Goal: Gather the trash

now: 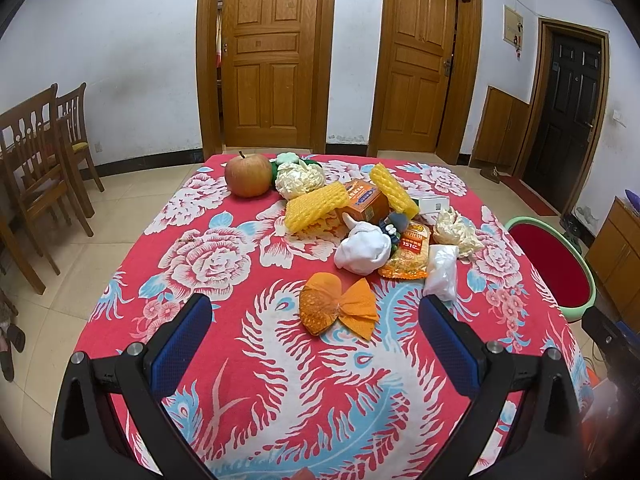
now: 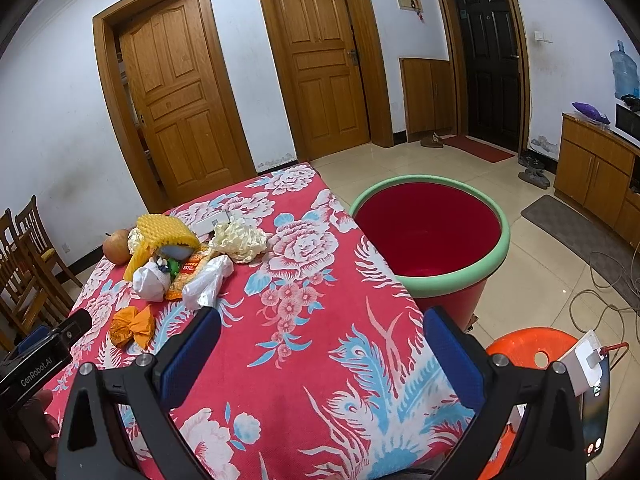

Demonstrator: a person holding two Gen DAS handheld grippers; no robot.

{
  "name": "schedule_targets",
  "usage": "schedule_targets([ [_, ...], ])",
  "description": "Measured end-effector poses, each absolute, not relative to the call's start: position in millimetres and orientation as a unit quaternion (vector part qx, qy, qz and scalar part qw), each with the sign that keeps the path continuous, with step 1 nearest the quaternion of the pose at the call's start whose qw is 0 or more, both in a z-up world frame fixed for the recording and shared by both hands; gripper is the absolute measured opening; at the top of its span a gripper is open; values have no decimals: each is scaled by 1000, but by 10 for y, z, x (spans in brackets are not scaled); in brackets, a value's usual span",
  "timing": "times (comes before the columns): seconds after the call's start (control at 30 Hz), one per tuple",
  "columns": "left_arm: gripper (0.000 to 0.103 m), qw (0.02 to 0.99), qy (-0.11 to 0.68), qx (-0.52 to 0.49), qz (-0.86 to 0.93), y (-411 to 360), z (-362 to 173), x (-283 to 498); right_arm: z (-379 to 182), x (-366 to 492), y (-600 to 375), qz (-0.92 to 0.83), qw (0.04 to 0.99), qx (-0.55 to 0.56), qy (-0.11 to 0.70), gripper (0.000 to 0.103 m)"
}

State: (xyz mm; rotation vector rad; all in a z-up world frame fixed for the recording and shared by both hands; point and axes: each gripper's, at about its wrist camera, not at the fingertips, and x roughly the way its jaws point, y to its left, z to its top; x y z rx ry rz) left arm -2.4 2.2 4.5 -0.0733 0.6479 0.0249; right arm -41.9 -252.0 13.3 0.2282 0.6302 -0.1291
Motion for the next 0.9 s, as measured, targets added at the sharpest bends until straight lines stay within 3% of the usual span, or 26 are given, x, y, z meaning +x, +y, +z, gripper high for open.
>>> schedule_targets([
  [0.9,101,947,318,-37,12,40,49,-31,127,-416,-2517,-64,942,112,310,103],
])
